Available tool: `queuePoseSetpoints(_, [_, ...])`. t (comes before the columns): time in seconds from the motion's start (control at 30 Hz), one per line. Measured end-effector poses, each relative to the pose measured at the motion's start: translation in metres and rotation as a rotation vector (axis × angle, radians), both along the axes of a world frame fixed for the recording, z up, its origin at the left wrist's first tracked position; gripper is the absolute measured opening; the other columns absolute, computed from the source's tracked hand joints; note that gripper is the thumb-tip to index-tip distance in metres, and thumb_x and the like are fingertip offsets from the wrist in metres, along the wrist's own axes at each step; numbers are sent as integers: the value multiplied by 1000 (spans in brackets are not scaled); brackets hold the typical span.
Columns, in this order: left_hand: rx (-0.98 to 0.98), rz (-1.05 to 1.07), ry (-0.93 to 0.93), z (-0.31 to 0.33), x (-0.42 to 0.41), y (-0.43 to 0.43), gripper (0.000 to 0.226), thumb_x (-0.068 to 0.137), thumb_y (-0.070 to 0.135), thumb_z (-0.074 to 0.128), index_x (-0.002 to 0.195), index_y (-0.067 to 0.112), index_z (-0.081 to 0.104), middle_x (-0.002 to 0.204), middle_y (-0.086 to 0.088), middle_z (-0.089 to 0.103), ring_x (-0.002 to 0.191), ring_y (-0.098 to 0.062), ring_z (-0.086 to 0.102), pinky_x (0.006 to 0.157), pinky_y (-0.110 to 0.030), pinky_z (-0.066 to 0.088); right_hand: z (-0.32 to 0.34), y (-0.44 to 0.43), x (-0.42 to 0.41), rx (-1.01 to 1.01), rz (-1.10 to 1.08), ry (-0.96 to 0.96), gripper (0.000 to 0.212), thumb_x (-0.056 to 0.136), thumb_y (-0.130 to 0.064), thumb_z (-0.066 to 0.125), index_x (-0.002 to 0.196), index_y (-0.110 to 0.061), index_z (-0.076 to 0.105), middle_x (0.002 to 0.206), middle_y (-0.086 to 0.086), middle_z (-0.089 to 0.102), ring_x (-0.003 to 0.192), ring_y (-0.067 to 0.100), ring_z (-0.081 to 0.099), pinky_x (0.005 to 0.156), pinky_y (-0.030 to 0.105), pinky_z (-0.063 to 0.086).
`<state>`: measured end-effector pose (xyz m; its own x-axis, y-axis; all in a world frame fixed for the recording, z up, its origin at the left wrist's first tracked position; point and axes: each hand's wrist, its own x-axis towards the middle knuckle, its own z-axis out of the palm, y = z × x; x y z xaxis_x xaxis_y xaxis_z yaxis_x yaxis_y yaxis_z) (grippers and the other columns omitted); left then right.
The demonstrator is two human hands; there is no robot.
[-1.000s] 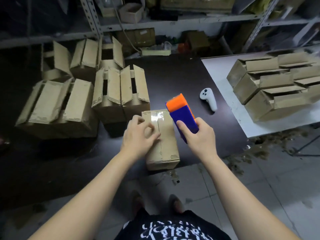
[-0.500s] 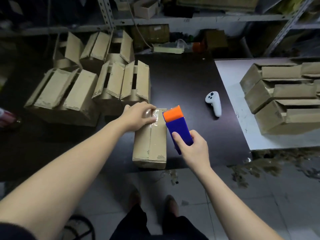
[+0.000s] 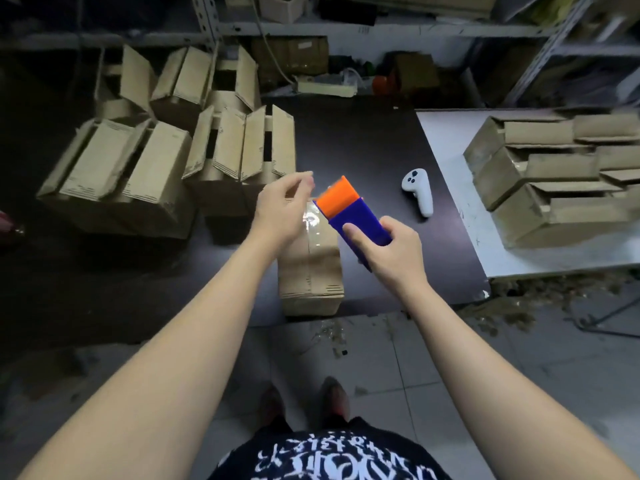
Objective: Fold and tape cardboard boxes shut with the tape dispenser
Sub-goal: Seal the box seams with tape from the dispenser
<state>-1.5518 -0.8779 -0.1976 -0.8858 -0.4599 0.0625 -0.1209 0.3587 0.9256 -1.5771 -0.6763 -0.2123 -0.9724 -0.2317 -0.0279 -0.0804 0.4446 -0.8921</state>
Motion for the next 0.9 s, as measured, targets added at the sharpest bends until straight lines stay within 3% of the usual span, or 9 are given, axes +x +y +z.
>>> queuePoseSetpoints(0.07, [248, -70, -20, 25, 7, -1, 24, 105, 31, 53, 112, 19, 73, 100, 0, 77, 95, -13, 71, 80, -28, 49, 4, 0, 1, -35, 25, 3, 70, 69, -70, 81, 69, -7, 52, 60, 10, 61, 62, 40, 66, 54, 53, 53])
queuePoseSetpoints(0.13, [318, -155, -90, 42, 14, -10, 25, 103, 33, 56, 108, 19, 75, 91, 3, 75, 90, -13, 68, 75, -30, 42, 7, -1, 2, -46, 65, 18, 76, 68, -72, 81, 70, -3, 50, 65, 20, 58, 62, 44, 62, 52, 54, 51])
queuePoseSetpoints(0.3, [299, -287, -292, 57, 30, -25, 25, 101, 34, 59, 120, 24, 74, 101, 8, 75, 100, -9, 63, 87, -37, 41, 15, -6, 10, -101, 146, 46, 75, 70, -66, 83, 74, 2, 50, 68, 26, 53, 62, 46, 56, 52, 52, 49])
queuePoseSetpoints(0.4, [380, -323, -316, 61, 35, -28, 19, 99, 33, 62, 107, 23, 77, 87, 12, 74, 83, -4, 61, 78, -34, 36, 18, -9, 14, -119, 169, 54, 71, 69, -60, 84, 71, 1, 49, 66, 24, 49, 55, 38, 50, 51, 50, 47])
queuePoseSetpoints(0.5, [467, -299, -281, 61, 36, -32, 17, 94, 30, 68, 86, 20, 79, 77, 5, 70, 76, -9, 59, 75, -32, 39, 18, -11, 16, -139, 168, 52, 65, 68, -58, 84, 67, -4, 48, 62, 20, 48, 54, 23, 46, 50, 46, 44])
queuePoseSetpoints(0.6, [354, -231, -201, 58, 36, -33, 13, 94, 26, 71, 89, 16, 79, 76, 5, 73, 71, -5, 63, 67, -23, 47, 17, -14, 18, -123, 157, 64, 55, 68, -59, 84, 61, -19, 47, 55, 2, 47, 53, 21, 48, 50, 43, 44])
queuePoseSetpoints(0.67, [265, -183, -120, 53, 36, -31, 12, 95, 24, 71, 94, 16, 79, 84, 1, 77, 84, -9, 71, 77, -31, 57, 17, -15, 18, -100, 141, 78, 53, 69, -60, 84, 61, -22, 49, 54, 1, 50, 52, 27, 52, 51, 44, 47])
queuePoseSetpoints(0.77, [171, -105, -31, 50, 36, -25, 10, 95, 23, 71, 91, 22, 79, 89, 1, 78, 94, -18, 73, 87, -41, 59, 19, -15, 16, -97, 135, 88, 55, 73, -60, 83, 65, -15, 53, 58, 8, 57, 56, 37, 57, 52, 45, 49])
queuePoseSetpoints(0.9, [108, -66, 21, 52, 31, -15, 11, 94, 19, 73, 87, 25, 78, 85, 1, 78, 88, -22, 73, 83, -42, 62, 16, -6, 14, -33, 141, 156, 46, 77, -46, 87, 60, -26, 48, 52, -13, 48, 51, 8, 41, 50, 23, 34])
